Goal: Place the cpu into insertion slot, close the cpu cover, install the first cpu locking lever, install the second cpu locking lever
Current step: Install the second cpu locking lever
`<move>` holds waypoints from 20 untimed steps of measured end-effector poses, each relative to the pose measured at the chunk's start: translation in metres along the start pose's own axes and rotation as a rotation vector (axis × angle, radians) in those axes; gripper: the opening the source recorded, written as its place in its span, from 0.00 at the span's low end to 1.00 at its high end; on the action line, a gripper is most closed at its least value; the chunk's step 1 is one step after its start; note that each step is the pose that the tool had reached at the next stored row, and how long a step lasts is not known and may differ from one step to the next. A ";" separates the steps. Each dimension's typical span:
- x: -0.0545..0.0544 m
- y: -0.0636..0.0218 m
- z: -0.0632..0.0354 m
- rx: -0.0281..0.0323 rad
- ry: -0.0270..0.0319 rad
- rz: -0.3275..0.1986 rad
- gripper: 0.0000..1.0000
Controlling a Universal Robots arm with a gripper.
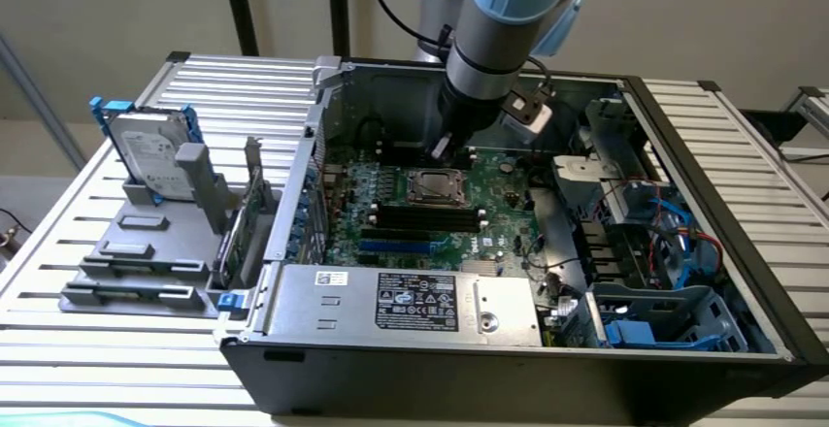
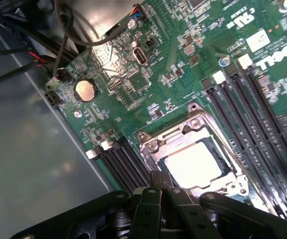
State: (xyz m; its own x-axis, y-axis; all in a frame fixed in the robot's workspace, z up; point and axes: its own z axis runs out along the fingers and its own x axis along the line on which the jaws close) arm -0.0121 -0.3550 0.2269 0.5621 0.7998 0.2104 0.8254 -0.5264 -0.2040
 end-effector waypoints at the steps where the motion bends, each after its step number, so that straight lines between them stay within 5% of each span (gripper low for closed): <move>1: -0.002 0.0005 -0.0021 0.0000 0.0002 0.000 0.11; 20: -0.033 -0.0152 -0.0222 -0.0198 0.0008 -0.004 0.11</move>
State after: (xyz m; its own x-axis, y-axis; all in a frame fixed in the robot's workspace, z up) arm -0.0423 -0.3801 0.2443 0.5585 0.8019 0.2120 0.8287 -0.5285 -0.1841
